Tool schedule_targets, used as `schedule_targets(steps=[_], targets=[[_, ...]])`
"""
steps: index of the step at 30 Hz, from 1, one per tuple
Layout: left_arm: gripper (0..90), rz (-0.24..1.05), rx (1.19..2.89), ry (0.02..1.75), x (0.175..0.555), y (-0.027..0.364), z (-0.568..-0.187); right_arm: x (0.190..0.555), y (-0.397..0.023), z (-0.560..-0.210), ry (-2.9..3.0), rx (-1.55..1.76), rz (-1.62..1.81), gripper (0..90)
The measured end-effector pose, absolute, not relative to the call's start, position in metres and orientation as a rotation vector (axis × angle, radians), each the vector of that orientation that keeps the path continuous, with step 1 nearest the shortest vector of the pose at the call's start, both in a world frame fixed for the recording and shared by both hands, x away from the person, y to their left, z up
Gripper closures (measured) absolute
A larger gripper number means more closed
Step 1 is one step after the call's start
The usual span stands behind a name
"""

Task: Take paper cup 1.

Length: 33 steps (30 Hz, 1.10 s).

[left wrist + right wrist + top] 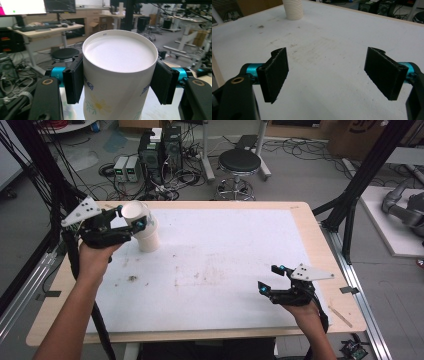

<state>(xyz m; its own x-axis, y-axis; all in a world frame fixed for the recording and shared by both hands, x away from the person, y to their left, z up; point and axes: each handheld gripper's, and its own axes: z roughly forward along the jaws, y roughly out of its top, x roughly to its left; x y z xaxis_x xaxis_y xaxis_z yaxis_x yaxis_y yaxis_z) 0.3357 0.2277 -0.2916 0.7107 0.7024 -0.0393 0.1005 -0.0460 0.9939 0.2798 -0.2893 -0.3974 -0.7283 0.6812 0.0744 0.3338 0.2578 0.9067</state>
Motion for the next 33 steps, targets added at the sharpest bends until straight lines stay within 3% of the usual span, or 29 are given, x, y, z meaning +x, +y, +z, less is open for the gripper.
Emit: schedule_targets(steps=[17, 33], targets=[[34.9, 0.383, 1.644, 0.491, 0.315, 0.168, -0.343, 0.289, -0.262, -0.403, 2.297, 0.801, 1.468, 19.0], [34.7, 0.282, 1.705, 0.423, 0.314, 0.135, -0.365, 0.286, -0.263, -0.403, 2.317, 0.776, 1.462, 19.0]])
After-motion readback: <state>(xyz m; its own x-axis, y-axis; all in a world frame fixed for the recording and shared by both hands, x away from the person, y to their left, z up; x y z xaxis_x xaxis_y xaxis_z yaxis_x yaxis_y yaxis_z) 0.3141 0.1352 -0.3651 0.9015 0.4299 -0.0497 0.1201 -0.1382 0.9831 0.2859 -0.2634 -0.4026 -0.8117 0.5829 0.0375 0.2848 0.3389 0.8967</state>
